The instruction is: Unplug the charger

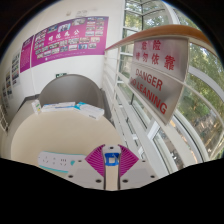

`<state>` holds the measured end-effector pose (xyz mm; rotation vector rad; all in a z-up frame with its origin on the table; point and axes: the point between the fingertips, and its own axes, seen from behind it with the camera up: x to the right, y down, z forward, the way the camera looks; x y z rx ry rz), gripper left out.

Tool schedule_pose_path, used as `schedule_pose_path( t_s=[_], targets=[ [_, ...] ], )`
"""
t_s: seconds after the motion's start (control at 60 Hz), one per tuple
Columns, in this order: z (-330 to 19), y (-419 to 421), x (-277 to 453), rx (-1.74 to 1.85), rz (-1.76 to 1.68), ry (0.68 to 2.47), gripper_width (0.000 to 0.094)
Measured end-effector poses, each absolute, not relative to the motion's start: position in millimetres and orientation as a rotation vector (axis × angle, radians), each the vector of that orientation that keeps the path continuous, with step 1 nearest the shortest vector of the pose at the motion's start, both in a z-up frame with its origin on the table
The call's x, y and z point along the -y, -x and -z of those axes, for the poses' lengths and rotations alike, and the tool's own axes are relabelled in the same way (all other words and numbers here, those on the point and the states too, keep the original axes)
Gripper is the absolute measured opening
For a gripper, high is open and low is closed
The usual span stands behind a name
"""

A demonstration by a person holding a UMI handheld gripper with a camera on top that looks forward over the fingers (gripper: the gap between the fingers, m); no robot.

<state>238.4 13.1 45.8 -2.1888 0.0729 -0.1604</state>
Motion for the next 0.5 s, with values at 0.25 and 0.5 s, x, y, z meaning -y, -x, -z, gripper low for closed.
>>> schedule_pose_path(
  t_s=[0.25,0.5],
  targets=[
    [-13,-236,-6,-0.101,0.093,2.297,0.0241],
    [-5,-232,-24,-0.064,0.053,2.259,0.0500]
  ],
)
